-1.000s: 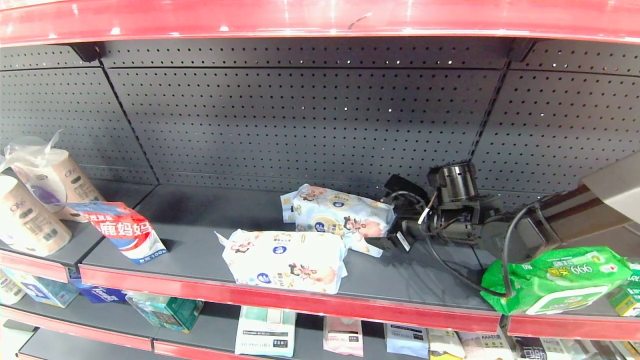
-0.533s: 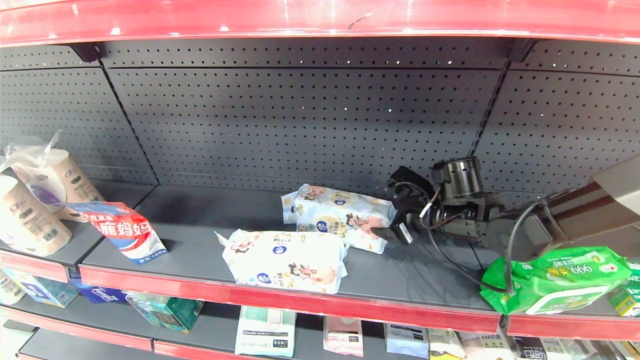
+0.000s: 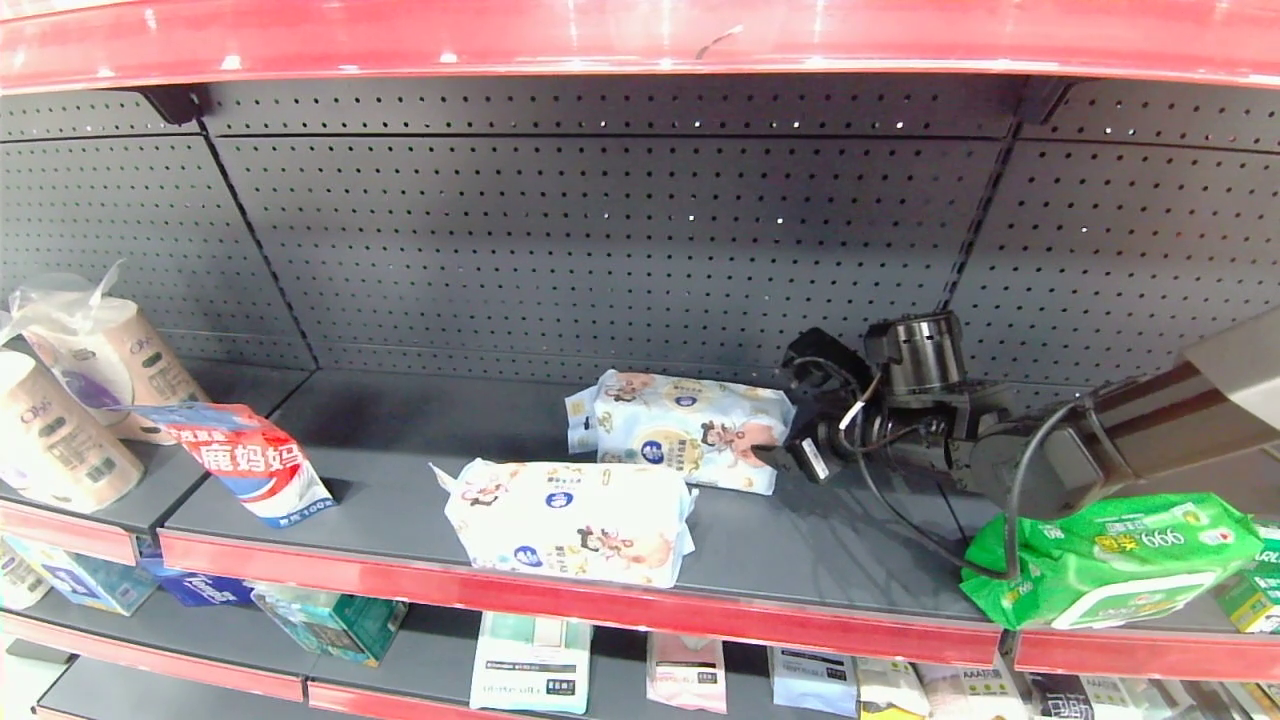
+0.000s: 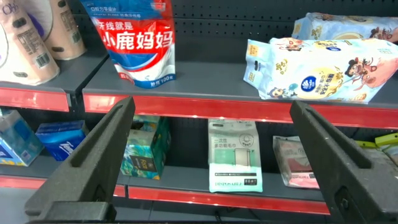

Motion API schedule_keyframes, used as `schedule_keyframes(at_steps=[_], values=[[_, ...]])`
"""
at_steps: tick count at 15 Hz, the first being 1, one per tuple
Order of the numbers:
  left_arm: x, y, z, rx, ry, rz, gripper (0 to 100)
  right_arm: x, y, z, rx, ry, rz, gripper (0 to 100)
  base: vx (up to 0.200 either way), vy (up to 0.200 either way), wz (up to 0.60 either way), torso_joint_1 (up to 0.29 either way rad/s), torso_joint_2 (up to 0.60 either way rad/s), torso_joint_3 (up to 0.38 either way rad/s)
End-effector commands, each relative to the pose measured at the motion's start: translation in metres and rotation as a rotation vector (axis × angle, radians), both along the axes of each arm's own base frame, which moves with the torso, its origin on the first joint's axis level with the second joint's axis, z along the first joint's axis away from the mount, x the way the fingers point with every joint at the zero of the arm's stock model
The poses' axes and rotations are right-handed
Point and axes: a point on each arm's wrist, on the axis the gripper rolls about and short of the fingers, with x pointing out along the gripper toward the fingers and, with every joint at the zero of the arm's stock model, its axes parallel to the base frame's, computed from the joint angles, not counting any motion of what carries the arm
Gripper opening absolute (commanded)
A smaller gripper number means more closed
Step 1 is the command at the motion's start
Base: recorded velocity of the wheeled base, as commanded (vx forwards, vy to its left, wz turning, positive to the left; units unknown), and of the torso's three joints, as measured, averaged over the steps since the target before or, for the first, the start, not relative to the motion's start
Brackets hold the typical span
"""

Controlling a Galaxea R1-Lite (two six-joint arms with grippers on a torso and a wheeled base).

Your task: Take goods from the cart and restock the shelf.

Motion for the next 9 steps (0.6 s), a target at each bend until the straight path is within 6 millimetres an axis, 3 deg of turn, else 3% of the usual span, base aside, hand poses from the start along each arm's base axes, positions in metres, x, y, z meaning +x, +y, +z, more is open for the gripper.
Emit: schedule_keyframes(at_steps=[1, 7, 9], values=[[0.0, 0.0, 0.0, 0.0, 0.001, 0.0, 100, 0.002, 0.0, 0.0, 0.001, -0.002, -0.008, 100, 0.0, 0.0, 0.0, 0.0, 0.0, 0.0], [0.0, 0.0, 0.0, 0.0, 0.001, 0.0, 100, -0.005, -0.003, -0.001, -0.005, 0.013, -0.04, 100, 0.0, 0.0, 0.0, 0.0, 0.0, 0.0], [0.0, 0.0, 0.0, 0.0, 0.001, 0.0, 100, -0.016, -0.016, 0.004, 0.007, 0.025, -0.035, 100, 0.0, 0.0, 0.0, 0.0, 0.0, 0.0]])
